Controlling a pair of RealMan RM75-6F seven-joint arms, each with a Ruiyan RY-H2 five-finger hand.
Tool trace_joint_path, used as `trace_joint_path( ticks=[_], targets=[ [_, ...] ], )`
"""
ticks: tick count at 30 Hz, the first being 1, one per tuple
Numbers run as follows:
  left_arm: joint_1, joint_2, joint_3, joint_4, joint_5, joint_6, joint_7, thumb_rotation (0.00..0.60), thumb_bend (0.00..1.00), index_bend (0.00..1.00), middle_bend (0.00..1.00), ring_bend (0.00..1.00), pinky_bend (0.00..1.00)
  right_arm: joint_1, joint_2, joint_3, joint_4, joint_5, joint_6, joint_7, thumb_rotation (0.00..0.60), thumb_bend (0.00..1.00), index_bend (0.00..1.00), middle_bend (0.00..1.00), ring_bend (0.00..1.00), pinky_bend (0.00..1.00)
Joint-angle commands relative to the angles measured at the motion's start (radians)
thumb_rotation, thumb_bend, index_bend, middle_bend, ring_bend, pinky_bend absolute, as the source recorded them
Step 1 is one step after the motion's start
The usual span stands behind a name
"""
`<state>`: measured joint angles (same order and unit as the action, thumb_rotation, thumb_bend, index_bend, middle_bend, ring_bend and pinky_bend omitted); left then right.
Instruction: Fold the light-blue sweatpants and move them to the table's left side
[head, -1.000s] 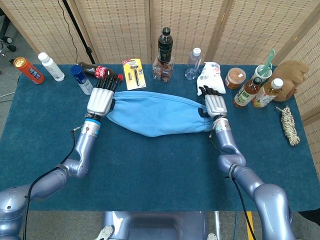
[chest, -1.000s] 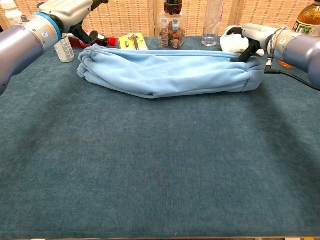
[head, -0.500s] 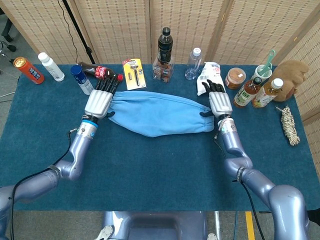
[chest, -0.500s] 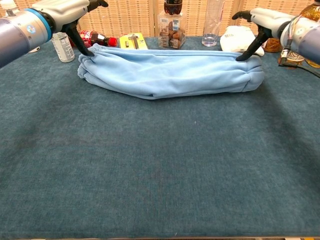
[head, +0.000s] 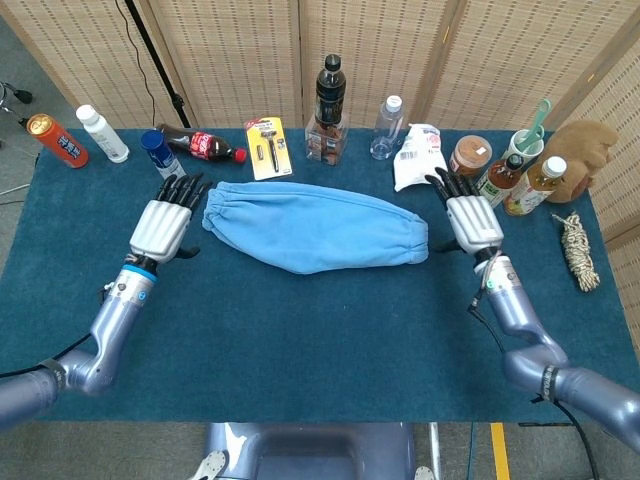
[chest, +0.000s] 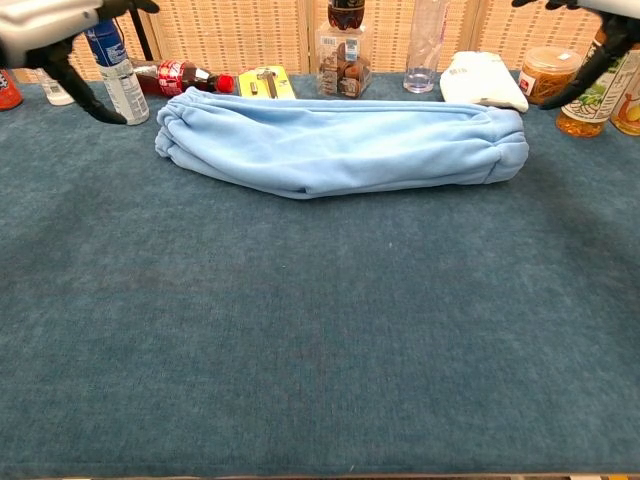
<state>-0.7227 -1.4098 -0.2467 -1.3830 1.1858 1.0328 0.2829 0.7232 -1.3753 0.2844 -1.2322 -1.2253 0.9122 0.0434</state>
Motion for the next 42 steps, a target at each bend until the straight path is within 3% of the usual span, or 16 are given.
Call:
trace_joint_path(
  ticks=[1,9,18,33,42],
  targets=[
    [0.083,0.101,0.04,-0.134,0.023,0.079,0.002,0.6,0.06,0.0,0.0,0.0,0.0,-0.056,0.066,-0.077,-0.07,-0.112,0.061,0.001,0.6,0.0,0.0,0.0,0.0,0.0],
    [0.211,0.24,0.103,-0.315,0.003,0.182,0.033,0.6,0.06,0.0,0.0,0.0,0.0,-0.098,0.068,-0.169,-0.063,-0.257,0.141,0.03,0.6,0.0,0.0,0.0,0.0,0.0],
    [0.352,0.293,0.153,-0.379,0.039,0.308,-0.078,0.6,0.06,0.0,0.0,0.0,0.0,-0.051,-0.108,-0.184,0.173,-0.341,0.185,0.035,0.6,0.0,0.0,0.0,0.0,0.0],
    [0.389,0.326,0.133,-0.383,0.075,0.323,-0.158,0.6,0.06,0.0,0.0,0.0,0.0,0.032,-0.286,-0.19,0.448,-0.348,0.13,0.106,0.6,0.0,0.01,0.0,0.0,0.02],
    [0.395,0.327,0.121,-0.373,0.071,0.309,-0.174,0.6,0.06,0.0,0.0,0.0,0.0,0.079,-0.381,-0.19,0.615,-0.356,0.131,0.117,0.6,0.0,0.1,0.0,0.0,0.06]
  ],
)
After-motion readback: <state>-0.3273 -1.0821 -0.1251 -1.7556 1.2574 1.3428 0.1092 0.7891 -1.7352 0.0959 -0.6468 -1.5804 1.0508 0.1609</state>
